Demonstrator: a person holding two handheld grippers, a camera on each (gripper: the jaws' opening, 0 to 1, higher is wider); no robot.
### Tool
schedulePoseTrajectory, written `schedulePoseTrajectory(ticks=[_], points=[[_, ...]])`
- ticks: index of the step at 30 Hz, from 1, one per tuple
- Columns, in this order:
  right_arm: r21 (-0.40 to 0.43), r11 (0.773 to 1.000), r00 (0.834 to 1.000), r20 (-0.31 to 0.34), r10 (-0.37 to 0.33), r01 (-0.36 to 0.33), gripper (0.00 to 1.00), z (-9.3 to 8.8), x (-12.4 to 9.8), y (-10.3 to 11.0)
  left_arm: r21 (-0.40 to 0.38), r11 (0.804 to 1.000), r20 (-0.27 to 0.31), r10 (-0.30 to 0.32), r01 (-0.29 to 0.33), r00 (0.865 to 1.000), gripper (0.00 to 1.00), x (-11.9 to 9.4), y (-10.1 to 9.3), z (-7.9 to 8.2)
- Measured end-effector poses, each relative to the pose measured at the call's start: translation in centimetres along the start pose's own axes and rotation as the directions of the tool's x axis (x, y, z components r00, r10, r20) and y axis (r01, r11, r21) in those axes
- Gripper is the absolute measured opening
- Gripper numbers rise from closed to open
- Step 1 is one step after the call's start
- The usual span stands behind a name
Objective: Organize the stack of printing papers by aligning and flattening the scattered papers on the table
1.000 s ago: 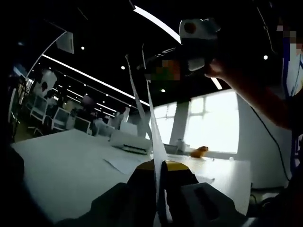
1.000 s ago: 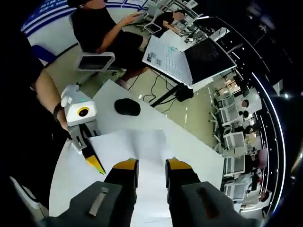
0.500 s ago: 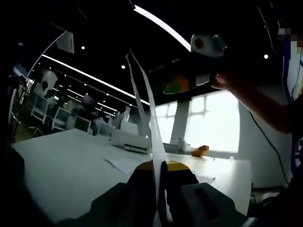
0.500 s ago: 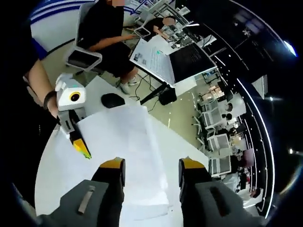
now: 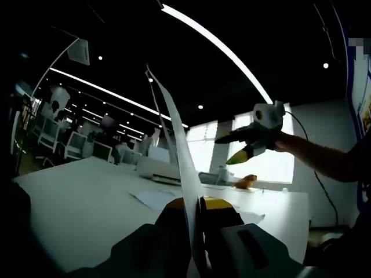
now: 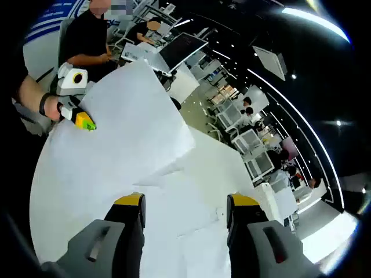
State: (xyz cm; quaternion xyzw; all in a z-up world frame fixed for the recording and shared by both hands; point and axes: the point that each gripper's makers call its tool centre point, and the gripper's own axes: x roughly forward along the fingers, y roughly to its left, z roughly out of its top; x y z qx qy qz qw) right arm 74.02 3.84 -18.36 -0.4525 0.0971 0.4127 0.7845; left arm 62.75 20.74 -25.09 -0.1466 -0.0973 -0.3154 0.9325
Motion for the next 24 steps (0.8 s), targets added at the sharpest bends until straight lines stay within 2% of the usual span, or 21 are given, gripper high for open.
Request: schedulePoseTrajectory(ticks=[2, 6, 8, 11, 14, 16, 17, 19, 21, 24], points=[[0.064, 0.998, 0.998, -0.058, -0.008, 0.012, 0.51, -3.3, -0.5, 0.1, -0.001, 1.000, 0.000, 0.001, -0.001, 1.000, 0.07, 0.0, 0.0, 0.0], [0.128, 0.990, 0.997, -0.054, -0.058, 0.064, 0.53, -6.0, -1.7, 0.5, 0.006, 1.000, -0.005, 0.004, -0.004, 1.000, 0.07, 0.0, -0.1, 0.0], [0.193, 0.978, 0.996, -0.059, -0.072, 0.082, 0.55, -7.8, -2.3, 1.2, 0.011, 1.000, -0.010, 0.006, -0.006, 1.000, 0.07, 0.0, -0.1, -0.1], [0.237, 0.966, 0.994, -0.063, -0.095, 0.107, 0.61, -9.7, -3.0, 2.2, 0.018, 1.000, -0.015, 0.004, -0.004, 1.000, 0.07, -0.1, -0.2, -0.2], [0.307, 0.943, 0.992, -0.041, -0.119, 0.125, 0.61, -10.7, -3.6, 2.9, 0.017, 1.000, -0.016, 0.002, -0.002, 1.000, 0.08, -0.1, -0.2, -0.2], [0.404, 0.910, 0.994, 0.016, -0.111, 0.095, 0.60, -10.6, -3.9, 3.5, 0.019, 1.000, -0.013, 0.000, 0.000, 1.000, 0.08, -0.1, -0.2, -0.1], [0.474, 0.876, 0.993, 0.025, -0.113, 0.088, 0.60, -10.9, -4.1, 3.7, 0.022, 1.000, -0.011, 0.000, 0.000, 1.000, 0.08, -0.2, -0.3, -0.1], [0.517, 0.853, 0.992, 0.040, -0.117, 0.080, 0.60, -11.2, -4.2, 4.1, 0.024, 1.000, -0.008, -0.001, 0.001, 1.000, 0.08, -0.2, -0.3, -0.1], [0.509, 0.856, 0.992, 0.033, -0.121, 0.087, 0.60, -11.6, -4.3, 4.6, 0.024, 1.000, -0.006, 0.002, -0.002, 1.000, 0.08, -0.2, -0.3, 0.0], [0.476, 0.871, 0.992, -0.017, -0.124, 0.117, 0.62, -12.8, -4.2, 5.2, 0.023, 1.000, -0.005, 0.004, -0.004, 1.000, 0.08, -0.2, -0.3, 0.0]])
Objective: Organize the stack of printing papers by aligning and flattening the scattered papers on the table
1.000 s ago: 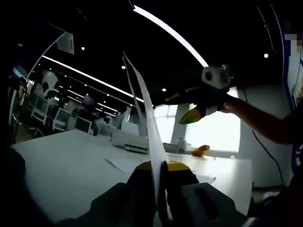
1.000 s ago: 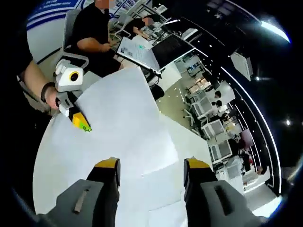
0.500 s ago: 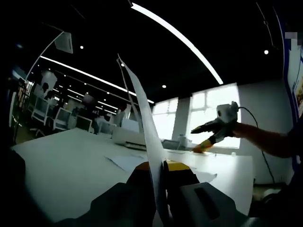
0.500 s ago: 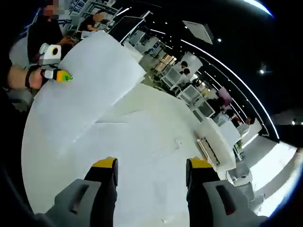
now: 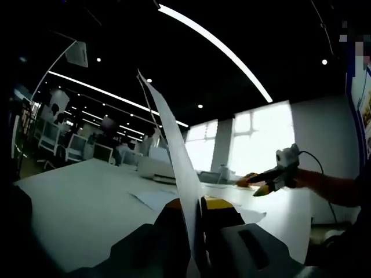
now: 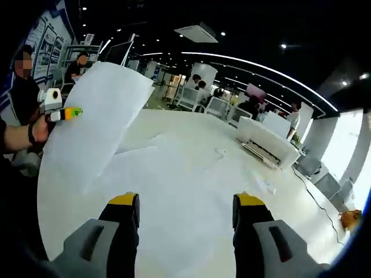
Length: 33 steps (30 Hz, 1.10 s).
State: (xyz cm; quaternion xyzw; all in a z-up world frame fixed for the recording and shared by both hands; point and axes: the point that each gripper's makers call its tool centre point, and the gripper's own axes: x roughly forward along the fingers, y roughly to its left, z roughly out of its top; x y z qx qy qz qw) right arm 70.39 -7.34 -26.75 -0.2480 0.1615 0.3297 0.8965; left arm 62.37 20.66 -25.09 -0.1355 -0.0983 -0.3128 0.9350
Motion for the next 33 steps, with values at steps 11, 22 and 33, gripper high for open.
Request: schedulePoseTrajectory(ticks=[11, 22, 33], points=[[0.190, 0.980, 0.999, 0.004, -0.052, 0.051, 0.68, -3.6, 2.1, -0.3, 0.002, 1.000, -0.008, -0.006, 0.006, 1.000, 0.08, 0.1, -0.2, -0.2], [0.234, 0.970, 0.998, 0.004, -0.062, 0.060, 0.74, -5.3, 4.3, 2.2, 0.004, 1.000, -0.003, -0.013, 0.013, 1.000, 0.08, 0.2, -0.3, -0.1], [0.374, 0.922, 0.995, -0.024, -0.100, 0.102, 0.77, -7.7, 4.3, 1.3, 0.007, 1.000, -0.001, -0.013, 0.013, 1.000, 0.08, 0.1, -0.3, -0.1]])
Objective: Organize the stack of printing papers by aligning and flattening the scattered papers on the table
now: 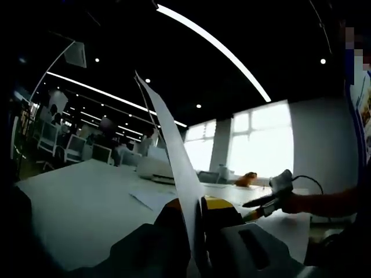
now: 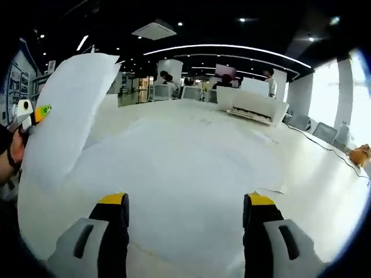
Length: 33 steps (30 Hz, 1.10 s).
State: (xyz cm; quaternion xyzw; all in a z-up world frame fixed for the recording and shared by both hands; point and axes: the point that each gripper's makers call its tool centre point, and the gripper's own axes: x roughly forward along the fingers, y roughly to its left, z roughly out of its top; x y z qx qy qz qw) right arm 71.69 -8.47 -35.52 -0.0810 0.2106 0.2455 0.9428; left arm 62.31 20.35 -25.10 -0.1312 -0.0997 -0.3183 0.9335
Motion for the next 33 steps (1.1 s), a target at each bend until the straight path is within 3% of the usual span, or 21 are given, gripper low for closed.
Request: schedulePoseTrajectory(ticks=[4, 8, 12, 14, 16, 18, 21, 25, 27, 29, 33], points=[[0.033, 0.999, 0.999, 0.012, -0.038, 0.037, 0.78, -0.6, -0.6, -2.2, 0.000, 1.000, -0.003, 0.000, 0.000, 1.000, 0.08, 0.0, 0.0, 0.0], [0.075, 0.989, 0.992, 0.022, -0.126, 0.124, 0.79, -1.2, -1.5, -5.2, 0.000, 1.000, -0.003, -0.001, 0.001, 1.000, 0.08, 0.0, 0.1, 0.0], [0.089, 0.984, 0.987, 0.024, -0.158, 0.155, 0.79, -1.4, -1.9, -6.4, 0.003, 1.000, -0.007, -0.001, 0.001, 1.000, 0.08, 0.0, 0.1, -0.1], [0.041, 0.984, 0.984, 0.035, -0.173, 0.172, 0.78, -1.0, -2.1, -6.4, 0.003, 1.000, -0.007, 0.000, 0.000, 1.000, 0.08, 0.0, 0.1, -0.1], [-0.014, 0.992, 0.987, 0.101, -0.125, 0.127, 0.76, 0.6, -2.2, -4.6, 0.002, 1.000, -0.008, 0.001, -0.001, 1.000, 0.08, 0.0, 0.1, -0.1], [-0.060, 0.998, 0.985, 0.171, 0.026, -0.016, 0.78, 2.3, -2.1, -0.5, 0.001, 1.000, -0.008, 0.002, -0.002, 1.000, 0.09, 0.0, 0.1, -0.1], [-0.104, 0.973, 0.956, 0.195, 0.221, -0.204, 0.84, 3.2, -2.3, 5.1, -0.001, 1.000, -0.010, 0.005, -0.005, 1.000, 0.09, 0.1, 0.2, -0.2], [-0.039, 0.931, 0.911, 0.193, 0.364, -0.364, 0.84, 2.8, -2.3, 8.4, 0.000, 1.000, -0.008, 0.007, -0.007, 1.000, 0.09, 0.0, 0.2, -0.1], [-0.064, 0.927, 0.913, 0.159, 0.375, -0.370, 0.84, 2.0, -2.0, 9.0, 0.000, 1.000, -0.008, 0.007, -0.007, 1.000, 0.09, 0.0, 0.2, -0.1], [-0.130, 0.937, 0.931, 0.128, 0.341, -0.325, 0.82, 1.6, -1.7, 8.6, 0.001, 1.000, -0.010, 0.006, -0.006, 1.000, 0.09, 0.0, 0.2, -0.2], [-0.109, 0.928, 0.922, 0.114, 0.369, -0.358, 0.80, 1.2, -1.6, 9.2, 0.004, 1.000, -0.009, 0.005, -0.005, 1.000, 0.09, 0.0, 0.2, -0.2]])
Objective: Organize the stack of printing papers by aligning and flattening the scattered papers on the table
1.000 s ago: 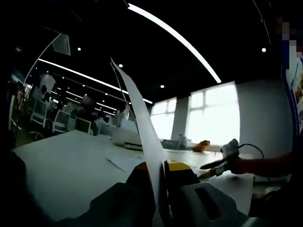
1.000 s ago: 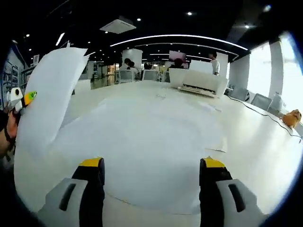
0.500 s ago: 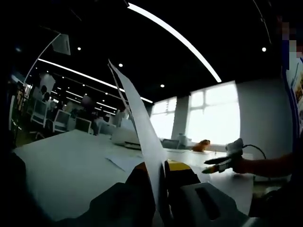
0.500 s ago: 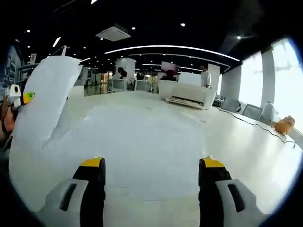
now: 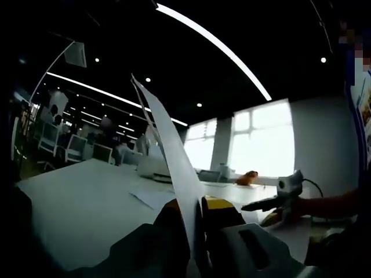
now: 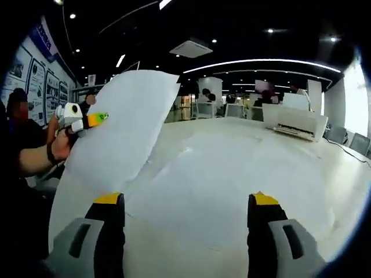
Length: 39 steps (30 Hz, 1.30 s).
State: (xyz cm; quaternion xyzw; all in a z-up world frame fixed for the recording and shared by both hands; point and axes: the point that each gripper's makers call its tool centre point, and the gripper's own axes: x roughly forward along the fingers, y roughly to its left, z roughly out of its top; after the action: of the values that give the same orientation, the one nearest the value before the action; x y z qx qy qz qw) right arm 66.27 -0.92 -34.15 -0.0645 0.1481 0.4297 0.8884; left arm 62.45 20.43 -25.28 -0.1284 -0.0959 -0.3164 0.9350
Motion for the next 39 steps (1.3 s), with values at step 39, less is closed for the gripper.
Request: schedulePoseTrajectory(ticks=[39], points=[[0.017, 0.998, 0.998, -0.028, -0.063, 0.063, 0.42, -0.8, 0.1, -1.9, 0.000, 1.000, 0.002, -0.008, 0.008, 1.000, 0.09, 0.0, -0.3, 0.0]])
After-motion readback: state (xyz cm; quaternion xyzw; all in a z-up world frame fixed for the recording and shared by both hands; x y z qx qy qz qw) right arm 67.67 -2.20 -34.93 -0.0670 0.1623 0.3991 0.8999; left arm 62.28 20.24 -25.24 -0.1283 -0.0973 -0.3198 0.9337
